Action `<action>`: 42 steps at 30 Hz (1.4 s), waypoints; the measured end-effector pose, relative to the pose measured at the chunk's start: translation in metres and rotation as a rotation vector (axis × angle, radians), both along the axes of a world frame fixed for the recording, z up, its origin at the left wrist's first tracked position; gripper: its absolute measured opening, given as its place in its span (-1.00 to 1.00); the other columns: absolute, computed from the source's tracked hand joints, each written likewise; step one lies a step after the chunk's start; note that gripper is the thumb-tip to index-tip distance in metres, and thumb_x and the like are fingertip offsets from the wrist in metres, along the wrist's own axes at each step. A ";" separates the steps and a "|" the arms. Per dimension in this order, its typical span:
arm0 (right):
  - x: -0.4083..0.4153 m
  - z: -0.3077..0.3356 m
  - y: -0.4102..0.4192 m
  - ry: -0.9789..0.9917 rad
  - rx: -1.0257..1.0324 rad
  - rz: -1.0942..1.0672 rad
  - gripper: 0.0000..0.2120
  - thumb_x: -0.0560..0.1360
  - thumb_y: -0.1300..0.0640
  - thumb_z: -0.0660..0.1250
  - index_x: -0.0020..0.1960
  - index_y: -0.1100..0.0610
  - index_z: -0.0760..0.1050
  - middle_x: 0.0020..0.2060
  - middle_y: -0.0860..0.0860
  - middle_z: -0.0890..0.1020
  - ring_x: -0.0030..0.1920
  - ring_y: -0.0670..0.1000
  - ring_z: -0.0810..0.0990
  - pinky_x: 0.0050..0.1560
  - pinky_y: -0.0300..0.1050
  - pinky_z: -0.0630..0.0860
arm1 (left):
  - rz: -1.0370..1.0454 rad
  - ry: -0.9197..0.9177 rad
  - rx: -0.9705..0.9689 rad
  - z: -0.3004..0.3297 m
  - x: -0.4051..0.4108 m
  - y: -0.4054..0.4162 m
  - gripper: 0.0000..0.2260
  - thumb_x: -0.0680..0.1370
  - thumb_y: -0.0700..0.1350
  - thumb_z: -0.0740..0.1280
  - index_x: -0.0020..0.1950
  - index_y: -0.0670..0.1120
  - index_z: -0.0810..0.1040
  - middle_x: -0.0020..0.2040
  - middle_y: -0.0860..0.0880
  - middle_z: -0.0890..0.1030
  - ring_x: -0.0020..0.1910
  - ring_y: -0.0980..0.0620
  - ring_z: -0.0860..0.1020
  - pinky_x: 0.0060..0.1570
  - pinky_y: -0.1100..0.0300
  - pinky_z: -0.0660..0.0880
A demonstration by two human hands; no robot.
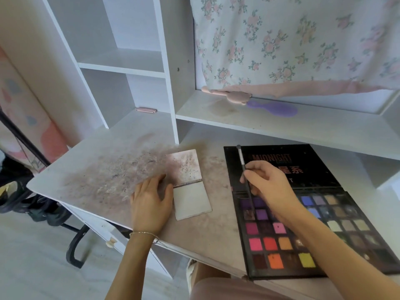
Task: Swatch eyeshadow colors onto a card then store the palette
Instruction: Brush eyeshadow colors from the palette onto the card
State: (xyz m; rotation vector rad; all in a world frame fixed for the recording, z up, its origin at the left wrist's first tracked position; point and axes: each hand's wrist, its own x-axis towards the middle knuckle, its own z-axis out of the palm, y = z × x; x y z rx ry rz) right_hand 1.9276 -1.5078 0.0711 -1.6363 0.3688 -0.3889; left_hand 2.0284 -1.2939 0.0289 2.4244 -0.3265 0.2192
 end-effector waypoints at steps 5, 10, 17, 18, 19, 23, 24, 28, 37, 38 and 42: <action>-0.043 -0.005 -0.014 -0.160 0.072 0.020 -0.63 0.53 0.37 0.12 -0.01 -0.02 0.58 -0.39 0.01 0.55 -0.41 -0.04 0.45 -0.39 -0.24 0.44 | 0.005 0.017 0.039 0.002 -0.001 -0.003 -0.68 0.52 -0.11 0.27 0.27 -0.08 0.47 0.23 -0.11 0.52 0.27 -0.16 0.35 0.23 -0.02 0.22; -0.077 -0.003 -0.015 -0.184 -0.108 -0.010 -0.66 0.52 0.42 0.12 0.00 0.06 0.56 -0.25 0.00 0.68 -0.30 -0.01 0.60 -0.22 -0.27 0.54 | -0.010 0.058 -0.080 0.009 -0.001 -0.017 -0.68 0.52 -0.14 0.26 0.28 -0.08 0.45 0.16 -0.11 0.57 0.23 -0.19 0.42 0.29 -0.13 0.27; -0.115 -0.018 0.003 -0.092 -0.300 0.027 -0.80 0.45 0.22 0.36 -0.01 -0.03 0.48 -0.14 -0.11 0.67 -0.15 -0.02 0.62 -0.15 -0.09 0.57 | -0.027 0.064 -0.283 0.008 -0.012 -0.041 -0.71 0.51 -0.19 0.29 0.23 -0.14 0.47 -0.01 -0.11 0.62 -0.07 -0.12 0.54 0.03 0.07 0.45; -0.117 -0.020 0.004 -0.119 -0.349 0.024 -0.85 0.46 0.19 0.33 -0.03 -0.03 0.48 -0.16 -0.09 0.66 -0.17 -0.05 0.61 -0.16 -0.09 0.56 | -0.038 0.054 -0.292 0.007 -0.014 -0.043 -0.74 0.51 -0.20 0.29 0.20 -0.16 0.50 -0.07 -0.07 0.60 -0.13 -0.06 0.52 -0.06 0.18 0.41; -0.118 -0.021 0.005 -0.149 -0.386 0.025 -0.88 0.48 0.16 0.29 -0.04 -0.04 0.47 -0.18 -0.08 0.64 -0.18 -0.09 0.60 -0.17 -0.14 0.55 | -0.048 0.045 -0.297 0.007 -0.015 -0.045 -0.77 0.51 -0.20 0.30 0.16 -0.18 0.53 -0.12 -0.04 0.58 -0.16 -0.01 0.50 -0.12 0.24 0.36; -0.111 -0.020 0.004 -0.189 -0.459 0.015 -0.90 0.48 0.11 0.19 -0.06 -0.05 0.45 -0.25 -0.09 0.61 -0.23 -0.18 0.58 -0.20 -0.38 0.47 | -0.083 0.054 -0.349 0.010 -0.023 -0.054 -0.85 0.51 -0.20 0.32 0.03 -0.23 0.58 -0.16 -0.02 0.55 -0.21 0.05 0.50 -0.17 0.29 0.39; -0.108 -0.020 0.002 -0.177 -0.462 0.005 -0.90 0.48 0.15 0.21 -0.07 -0.03 0.45 -0.29 -0.09 0.60 -0.25 -0.19 0.58 -0.23 -0.40 0.45 | -0.091 0.061 -0.374 0.011 -0.024 -0.055 -0.87 0.51 -0.21 0.32 0.01 -0.23 0.58 -0.18 -0.02 0.56 -0.26 0.10 0.49 -0.23 0.40 0.39; -0.095 -0.019 -0.008 -0.065 -0.346 0.024 -0.77 0.49 0.31 0.23 -0.07 -0.03 0.43 -0.27 -0.08 0.64 -0.28 -0.16 0.59 -0.29 -0.38 0.47 | -0.113 0.091 -0.427 0.011 -0.029 -0.059 -0.95 0.50 -0.24 0.33 -0.07 -0.18 0.56 -0.27 0.07 0.53 -0.26 0.26 0.47 -0.31 0.60 0.35; -0.034 -0.012 -0.011 -0.087 -0.133 -0.087 -0.80 0.55 0.28 0.13 -0.16 0.09 0.46 -0.42 -0.01 0.56 -0.36 -0.14 0.55 -0.25 -0.27 0.50 | -0.122 0.090 -0.413 0.007 -0.030 -0.057 -0.94 0.49 -0.19 0.35 -0.15 -0.04 0.54 -0.30 0.17 0.55 -0.28 0.24 0.52 -0.32 0.57 0.38; -0.030 -0.013 -0.011 -0.083 -0.136 -0.093 -0.79 0.55 0.26 0.13 -0.17 0.07 0.45 -0.43 0.00 0.55 -0.36 -0.12 0.54 -0.24 -0.20 0.52 | -0.128 0.091 -0.407 0.007 -0.030 -0.057 -0.94 0.49 -0.19 0.35 -0.15 -0.03 0.54 -0.30 0.18 0.55 -0.28 0.24 0.52 -0.32 0.56 0.39; -0.025 -0.021 -0.013 -0.054 -0.180 -0.081 -0.80 0.55 0.24 0.14 -0.17 0.02 0.42 -0.46 -0.05 0.59 -0.38 -0.13 0.55 -0.29 -0.18 0.52 | -0.134 0.089 -0.383 0.006 -0.029 -0.057 -0.97 0.50 -0.16 0.34 -0.12 -0.04 0.55 -0.28 0.19 0.56 -0.26 0.25 0.53 -0.31 0.48 0.41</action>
